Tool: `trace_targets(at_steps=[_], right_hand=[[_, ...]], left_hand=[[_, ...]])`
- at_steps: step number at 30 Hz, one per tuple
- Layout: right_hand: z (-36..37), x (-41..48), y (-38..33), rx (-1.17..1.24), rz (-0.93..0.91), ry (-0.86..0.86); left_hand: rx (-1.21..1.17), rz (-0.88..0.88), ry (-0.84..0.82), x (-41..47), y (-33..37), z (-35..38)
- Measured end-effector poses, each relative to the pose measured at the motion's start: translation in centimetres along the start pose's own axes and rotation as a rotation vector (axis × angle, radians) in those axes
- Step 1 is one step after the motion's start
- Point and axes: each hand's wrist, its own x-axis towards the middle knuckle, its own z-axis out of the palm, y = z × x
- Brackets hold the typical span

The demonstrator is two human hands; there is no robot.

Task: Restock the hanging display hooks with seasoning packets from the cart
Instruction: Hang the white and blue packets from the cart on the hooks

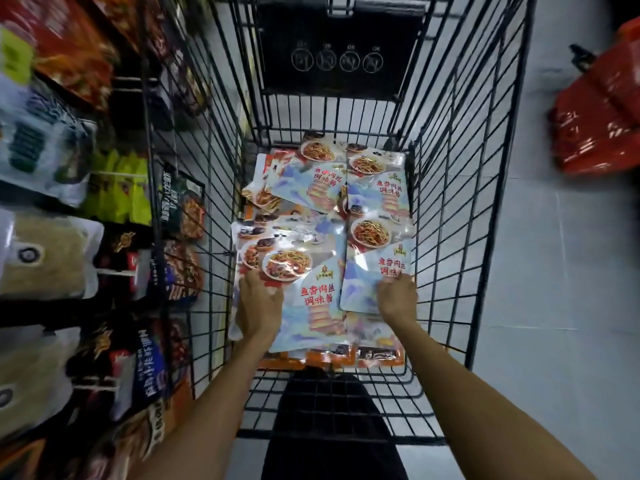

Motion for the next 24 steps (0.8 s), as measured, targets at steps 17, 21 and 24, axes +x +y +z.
trace_targets(at_steps=[17, 21, 24], right_hand=[[1.4, -1.0, 0.2, -0.067, 0.033, 0.055], [0.9, -0.6, -0.3, -0.039, 0.149, 0.084], [0.8, -0.3, -0.3, 0.013, 0.173, 0.052]], left_hand=[[-0.130, -0.051, 0.124, 3.1, -1.1, -0.2], [-0.235, -0.024, 0.068, 2.9, -0.2, -0.2], [-0.318, -0.056, 0.029, 2.8, -0.1, -0.3]])
